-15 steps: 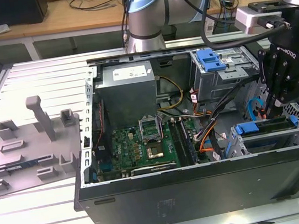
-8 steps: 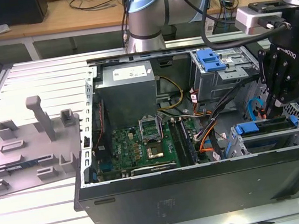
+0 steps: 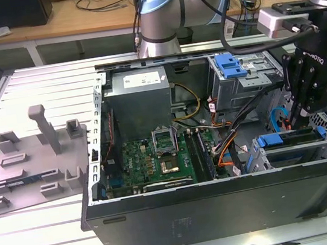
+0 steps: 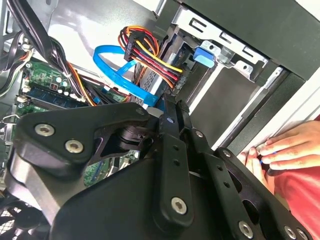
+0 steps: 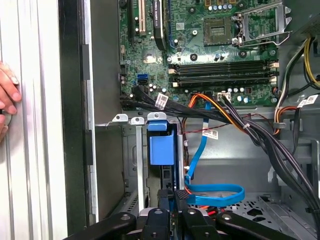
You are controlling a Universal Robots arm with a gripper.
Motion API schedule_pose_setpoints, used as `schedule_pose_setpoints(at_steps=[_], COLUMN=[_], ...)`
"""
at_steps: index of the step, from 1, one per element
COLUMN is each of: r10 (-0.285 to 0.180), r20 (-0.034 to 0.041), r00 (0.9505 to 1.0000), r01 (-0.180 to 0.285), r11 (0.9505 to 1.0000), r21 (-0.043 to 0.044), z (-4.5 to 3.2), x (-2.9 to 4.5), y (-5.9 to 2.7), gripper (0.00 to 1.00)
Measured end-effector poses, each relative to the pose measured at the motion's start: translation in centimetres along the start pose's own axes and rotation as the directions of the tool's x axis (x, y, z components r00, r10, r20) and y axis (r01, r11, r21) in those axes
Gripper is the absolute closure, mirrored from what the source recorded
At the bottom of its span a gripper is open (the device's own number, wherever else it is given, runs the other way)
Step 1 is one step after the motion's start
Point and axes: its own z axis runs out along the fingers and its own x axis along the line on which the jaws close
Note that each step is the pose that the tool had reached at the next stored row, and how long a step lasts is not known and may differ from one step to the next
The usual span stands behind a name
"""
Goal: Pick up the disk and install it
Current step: 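Insert the second disk wire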
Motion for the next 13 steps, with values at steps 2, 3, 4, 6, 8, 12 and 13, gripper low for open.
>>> schedule_pose_setpoints(at_steps=[2,3,4,6,8,12,13], r10=[-0.001,-0.002,-0.002,-0.003,-0.003,-0.006,-0.006], r20=[0.0045,0.0059,0.0065,0.0085,0.0097,0.0113,0.0113], r00=[1.0000,1.0000,1.0000,1.0000,0.9999,0.9999,0.9999], r01=[0.001,0.002,0.002,0.003,0.003,0.006,0.006], r11=[1.0000,1.0000,1.0000,1.0000,1.0000,1.0000,1.0000], r21=[0.0000,0.0000,0.0000,0.0000,0.0001,0.0003,0.0004], z=[0.02,0.02,0.03,0.06,0.09,0.15,0.16], x=[0.05,0.10,0.14,0.26,0.27,0.28,0.28], y=[-0.01,-0.01,-0.01,-0.02,-0.01,-0.02,-0.02], gripper=[0.84,0.84,0.84,0.84,0.84,0.84,0.84])
